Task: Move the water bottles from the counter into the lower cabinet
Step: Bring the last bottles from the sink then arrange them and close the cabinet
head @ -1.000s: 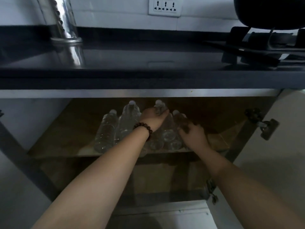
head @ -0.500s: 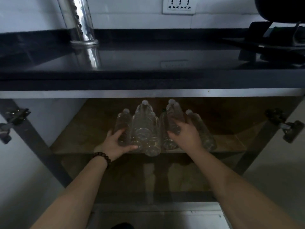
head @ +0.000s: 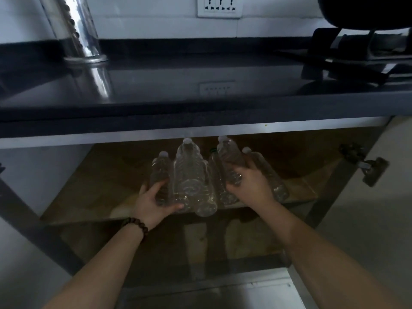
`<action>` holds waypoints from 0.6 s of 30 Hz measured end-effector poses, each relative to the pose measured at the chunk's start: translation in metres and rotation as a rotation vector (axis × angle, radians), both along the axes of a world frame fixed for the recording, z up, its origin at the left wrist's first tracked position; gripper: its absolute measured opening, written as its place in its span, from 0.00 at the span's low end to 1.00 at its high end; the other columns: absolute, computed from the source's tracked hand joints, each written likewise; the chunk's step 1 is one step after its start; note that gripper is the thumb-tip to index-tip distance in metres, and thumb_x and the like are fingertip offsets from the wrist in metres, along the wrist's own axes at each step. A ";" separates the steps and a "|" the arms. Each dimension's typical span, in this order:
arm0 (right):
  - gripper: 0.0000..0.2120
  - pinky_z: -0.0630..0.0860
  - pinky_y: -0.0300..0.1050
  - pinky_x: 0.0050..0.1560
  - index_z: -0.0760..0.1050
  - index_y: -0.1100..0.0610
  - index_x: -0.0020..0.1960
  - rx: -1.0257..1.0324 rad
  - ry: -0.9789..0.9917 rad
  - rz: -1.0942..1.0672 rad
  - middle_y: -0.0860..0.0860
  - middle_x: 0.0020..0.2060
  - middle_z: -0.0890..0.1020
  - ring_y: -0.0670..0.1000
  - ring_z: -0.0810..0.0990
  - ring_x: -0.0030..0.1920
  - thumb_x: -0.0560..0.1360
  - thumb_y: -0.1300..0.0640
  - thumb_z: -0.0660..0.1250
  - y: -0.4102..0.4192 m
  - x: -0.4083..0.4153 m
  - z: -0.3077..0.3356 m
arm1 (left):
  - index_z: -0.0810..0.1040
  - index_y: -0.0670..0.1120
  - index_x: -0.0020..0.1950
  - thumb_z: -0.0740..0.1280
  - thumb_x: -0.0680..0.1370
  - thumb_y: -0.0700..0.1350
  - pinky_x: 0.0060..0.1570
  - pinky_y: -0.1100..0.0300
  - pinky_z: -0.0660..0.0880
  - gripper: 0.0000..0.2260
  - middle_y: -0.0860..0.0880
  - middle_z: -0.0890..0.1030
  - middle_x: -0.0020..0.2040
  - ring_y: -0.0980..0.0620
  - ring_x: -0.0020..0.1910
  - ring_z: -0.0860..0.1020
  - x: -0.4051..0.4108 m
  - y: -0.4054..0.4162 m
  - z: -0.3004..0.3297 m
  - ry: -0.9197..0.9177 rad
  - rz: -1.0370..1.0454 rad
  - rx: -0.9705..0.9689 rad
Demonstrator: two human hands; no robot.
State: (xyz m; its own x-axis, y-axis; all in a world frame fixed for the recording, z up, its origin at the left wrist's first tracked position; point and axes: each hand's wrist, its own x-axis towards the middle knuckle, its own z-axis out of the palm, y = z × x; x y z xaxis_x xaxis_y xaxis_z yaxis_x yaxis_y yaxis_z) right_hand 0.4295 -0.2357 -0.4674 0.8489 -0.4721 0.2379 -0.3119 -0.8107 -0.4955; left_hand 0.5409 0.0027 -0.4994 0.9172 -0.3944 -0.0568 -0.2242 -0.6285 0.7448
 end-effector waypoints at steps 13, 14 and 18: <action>0.21 0.66 0.39 0.58 0.74 0.49 0.64 0.126 -0.012 -0.049 0.46 0.59 0.74 0.48 0.73 0.60 0.72 0.53 0.71 -0.082 -0.048 0.014 | 0.60 0.60 0.75 0.74 0.67 0.61 0.72 0.49 0.63 0.40 0.47 0.52 0.78 0.43 0.74 0.61 -0.030 -0.098 -0.001 -0.009 -0.174 0.020; 0.21 0.66 0.39 0.58 0.74 0.49 0.65 0.190 -0.033 -0.043 0.43 0.56 0.74 0.46 0.72 0.59 0.72 0.54 0.71 -0.086 -0.052 0.015 | 0.60 0.60 0.75 0.74 0.67 0.61 0.72 0.49 0.63 0.40 0.47 0.53 0.77 0.43 0.74 0.61 -0.031 -0.103 -0.002 -0.019 -0.179 0.020; 0.23 0.64 0.40 0.61 0.73 0.48 0.67 0.171 -0.039 -0.038 0.48 0.63 0.72 0.50 0.71 0.63 0.73 0.53 0.70 -0.088 -0.049 0.010 | 0.59 0.60 0.75 0.75 0.67 0.60 0.71 0.49 0.63 0.41 0.45 0.53 0.77 0.43 0.73 0.62 -0.030 -0.106 -0.007 -0.029 -0.144 -0.001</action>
